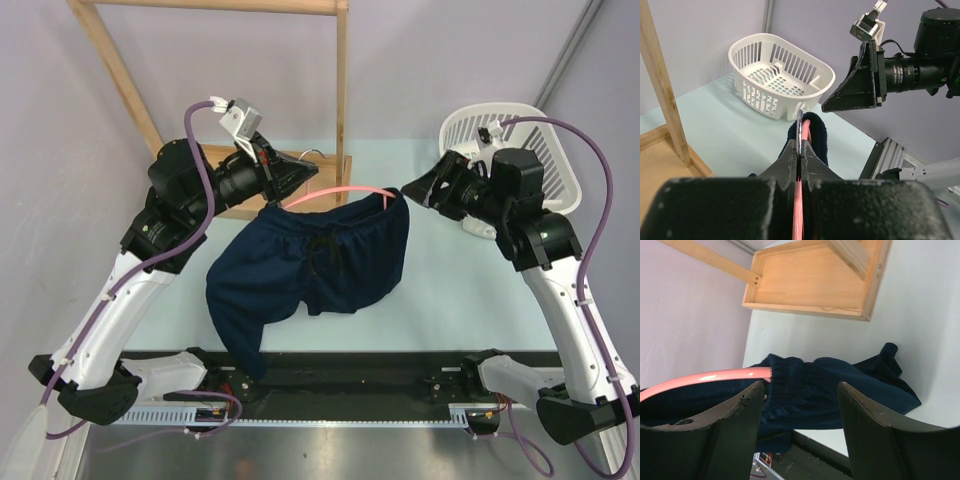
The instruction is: Remove the shorts from the hanger
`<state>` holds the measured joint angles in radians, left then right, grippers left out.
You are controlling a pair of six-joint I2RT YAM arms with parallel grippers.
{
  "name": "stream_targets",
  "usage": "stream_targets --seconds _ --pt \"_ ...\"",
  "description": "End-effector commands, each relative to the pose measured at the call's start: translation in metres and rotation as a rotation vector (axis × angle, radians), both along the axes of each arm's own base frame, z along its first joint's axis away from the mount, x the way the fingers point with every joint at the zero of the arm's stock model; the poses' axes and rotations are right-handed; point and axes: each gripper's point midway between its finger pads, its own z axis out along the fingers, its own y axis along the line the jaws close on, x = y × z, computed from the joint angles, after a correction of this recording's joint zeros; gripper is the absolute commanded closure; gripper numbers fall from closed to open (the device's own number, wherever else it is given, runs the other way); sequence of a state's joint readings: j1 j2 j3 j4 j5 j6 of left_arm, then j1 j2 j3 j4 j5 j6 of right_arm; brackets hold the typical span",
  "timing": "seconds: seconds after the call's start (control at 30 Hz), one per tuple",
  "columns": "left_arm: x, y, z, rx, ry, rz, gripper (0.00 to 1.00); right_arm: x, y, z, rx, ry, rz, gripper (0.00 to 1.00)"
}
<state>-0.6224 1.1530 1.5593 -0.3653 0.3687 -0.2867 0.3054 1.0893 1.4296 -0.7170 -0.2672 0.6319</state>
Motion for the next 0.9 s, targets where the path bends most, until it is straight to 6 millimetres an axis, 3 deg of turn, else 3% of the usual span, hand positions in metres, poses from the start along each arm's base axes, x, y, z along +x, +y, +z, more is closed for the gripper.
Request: stream_targets --seconds 0.0,0.2,0.47,0.57,0.73,0.87 --pt "-0.01 0.006 0.033 -0.084 -0.074 -0.001 1.0 -0.012 0.018 0.022 0.044 -0.077 0.134 0.35" --pt "-0.015 0.004 0.043 -0.126 -0.078 -0.022 1.0 -0.012 0.028 0.0 0.038 0.003 0.197 0.4" --pt "-0.021 0.001 0.04 -0.127 -0.062 -0.062 1.0 -0.006 0.024 -0.004 0.018 -0.005 0.163 0.52" --pt "-0.025 -0.001 0.04 -0.134 -0.063 -0.085 1.0 -0.002 0.019 -0.01 0.005 0.014 0.133 0.6" --pt "-0.031 0.0 0.037 -0.142 -0.068 -0.102 1.0 0.004 0.008 -0.024 -0.04 0.05 0.071 0.83" --pt "-0.034 0.002 0.034 -0.131 -0.068 -0.106 1.0 0.011 -0.01 -0.032 -0.092 0.06 -0.02 1.0"
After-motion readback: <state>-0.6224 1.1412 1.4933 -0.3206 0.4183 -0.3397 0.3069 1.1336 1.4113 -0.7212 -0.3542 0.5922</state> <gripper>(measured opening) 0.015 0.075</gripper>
